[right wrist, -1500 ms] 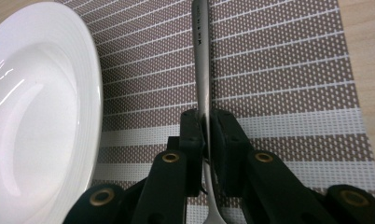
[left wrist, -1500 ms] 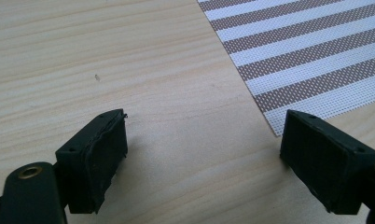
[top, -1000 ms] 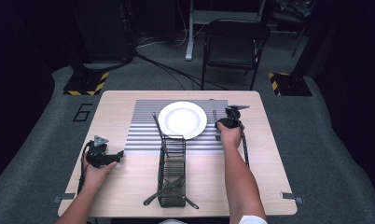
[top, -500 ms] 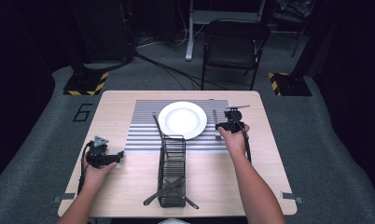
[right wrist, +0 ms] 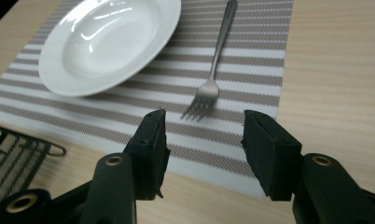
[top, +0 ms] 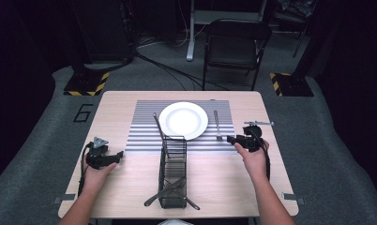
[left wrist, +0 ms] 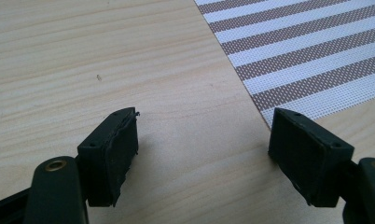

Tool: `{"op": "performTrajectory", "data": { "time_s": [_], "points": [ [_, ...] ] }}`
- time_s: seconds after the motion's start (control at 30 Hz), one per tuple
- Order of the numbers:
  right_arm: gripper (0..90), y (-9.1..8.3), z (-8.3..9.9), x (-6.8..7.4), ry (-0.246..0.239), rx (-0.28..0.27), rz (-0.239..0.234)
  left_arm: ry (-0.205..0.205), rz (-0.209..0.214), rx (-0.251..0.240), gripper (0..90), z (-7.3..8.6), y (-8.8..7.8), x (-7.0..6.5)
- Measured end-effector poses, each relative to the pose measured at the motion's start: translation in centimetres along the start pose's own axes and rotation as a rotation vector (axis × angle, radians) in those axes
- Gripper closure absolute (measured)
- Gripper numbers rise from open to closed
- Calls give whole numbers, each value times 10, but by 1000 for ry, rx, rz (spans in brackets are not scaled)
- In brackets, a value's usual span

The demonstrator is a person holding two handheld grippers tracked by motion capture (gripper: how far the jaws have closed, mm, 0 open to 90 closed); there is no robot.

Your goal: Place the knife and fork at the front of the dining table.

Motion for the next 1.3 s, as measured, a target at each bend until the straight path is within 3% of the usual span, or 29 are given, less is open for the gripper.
{"op": "performTrajectory", "data": {
  "time_s": [0.2,0.27,0.4,0.53,0.7,0.83,1.0,1.17,1.3],
  "points": [
    [513,-11,23,-2,-90,-8,45,-7,1,-1,337,1,-3,0],
    [536,-12,29,-1,-125,-14,55,-13,-7,-20,362,1,-3,0],
    [557,-9,41,-3,-184,-5,76,-22,-4,-3,397,2,-6,0],
    [543,-2,52,-4,-159,4,55,-40,10,8,427,1,-8,-2],
    [538,3,55,0,-205,1,36,-71,47,0,444,-6,-15,-8],
    [531,1,57,0,-185,-5,38,-80,74,-1,444,-13,-22,-17],
    [529,-2,58,-2,-188,-7,41,-46,95,0,465,-26,-30,-32],
    [530,-2,59,-6,-184,1,49,32,121,7,465,-41,-39,-50],
    [538,-2,60,-10,-173,7,56,56,163,-32,466,-59,-49,-64]
  ]
}}
Point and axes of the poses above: each handheld gripper's, and its own axes: y roughly forward along the jaws, z roughly out of its underside, x roughly to its left, the point moved 7 cm from there along y, roughly forward along the jaws, and after that the axes turned 1 degree about z, right-handed, at the moved point
